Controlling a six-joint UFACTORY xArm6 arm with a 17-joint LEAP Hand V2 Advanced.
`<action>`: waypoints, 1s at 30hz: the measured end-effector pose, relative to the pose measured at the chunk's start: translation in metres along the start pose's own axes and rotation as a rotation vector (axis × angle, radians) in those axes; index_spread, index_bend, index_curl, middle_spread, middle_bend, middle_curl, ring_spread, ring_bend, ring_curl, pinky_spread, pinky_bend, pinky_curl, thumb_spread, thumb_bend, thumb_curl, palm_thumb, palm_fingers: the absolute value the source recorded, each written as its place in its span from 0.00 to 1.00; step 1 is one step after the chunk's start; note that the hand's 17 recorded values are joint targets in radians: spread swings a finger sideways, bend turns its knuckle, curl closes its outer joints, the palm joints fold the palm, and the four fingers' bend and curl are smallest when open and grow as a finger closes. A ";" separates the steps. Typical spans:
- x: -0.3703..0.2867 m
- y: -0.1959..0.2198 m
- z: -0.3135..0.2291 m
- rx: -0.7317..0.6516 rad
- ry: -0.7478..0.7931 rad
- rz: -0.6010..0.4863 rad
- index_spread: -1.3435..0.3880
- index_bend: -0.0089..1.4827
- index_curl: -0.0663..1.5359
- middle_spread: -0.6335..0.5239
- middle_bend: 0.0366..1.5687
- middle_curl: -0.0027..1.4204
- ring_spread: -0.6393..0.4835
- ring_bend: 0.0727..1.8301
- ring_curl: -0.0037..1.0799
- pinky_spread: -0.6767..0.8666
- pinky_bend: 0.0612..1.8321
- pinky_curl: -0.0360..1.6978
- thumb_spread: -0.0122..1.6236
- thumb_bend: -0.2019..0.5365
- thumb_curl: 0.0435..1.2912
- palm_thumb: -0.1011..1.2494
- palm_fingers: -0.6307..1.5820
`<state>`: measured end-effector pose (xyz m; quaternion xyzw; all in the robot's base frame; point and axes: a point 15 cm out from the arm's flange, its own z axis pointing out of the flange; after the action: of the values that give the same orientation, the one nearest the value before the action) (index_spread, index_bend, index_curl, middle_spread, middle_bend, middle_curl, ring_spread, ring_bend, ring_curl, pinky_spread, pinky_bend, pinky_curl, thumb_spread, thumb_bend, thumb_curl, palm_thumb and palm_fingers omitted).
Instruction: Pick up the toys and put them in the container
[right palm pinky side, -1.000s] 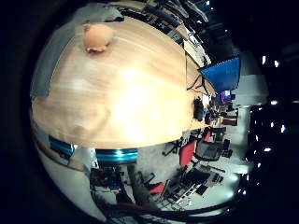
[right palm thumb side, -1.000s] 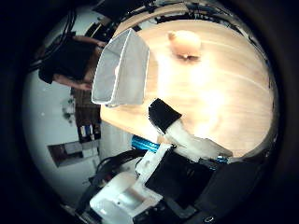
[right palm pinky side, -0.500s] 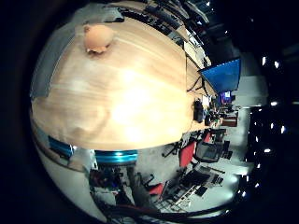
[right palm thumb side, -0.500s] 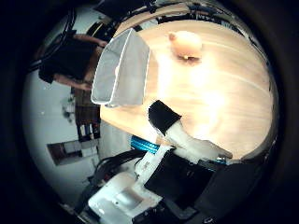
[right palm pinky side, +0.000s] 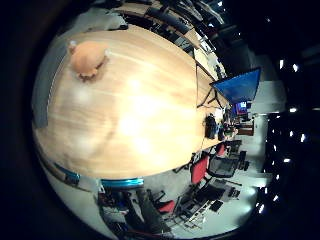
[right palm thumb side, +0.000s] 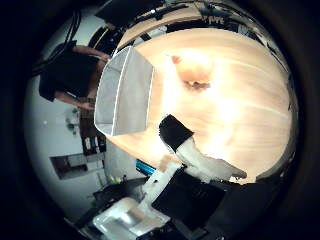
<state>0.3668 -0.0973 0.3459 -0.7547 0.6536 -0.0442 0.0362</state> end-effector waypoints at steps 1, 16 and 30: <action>-0.001 -0.008 0.002 -0.001 -0.007 -0.006 0.49 0.11 0.24 0.28 0.18 0.28 0.35 0.43 0.14 0.55 0.40 0.02 0.62 0.24 0.19 0.29 0.49; -0.021 -0.090 0.051 -0.090 -0.066 -0.099 0.50 0.12 0.23 0.31 0.18 0.27 0.38 0.42 0.14 0.53 0.43 0.02 0.61 0.23 0.19 0.29 0.46; -0.029 -0.128 0.110 -0.183 -0.101 -0.122 0.51 0.12 0.24 0.35 0.17 0.27 0.41 0.41 0.15 0.55 0.44 0.02 0.60 0.23 0.20 0.30 0.44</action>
<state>0.5011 -0.0501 0.2509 -0.7944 0.6052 0.0515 -0.0026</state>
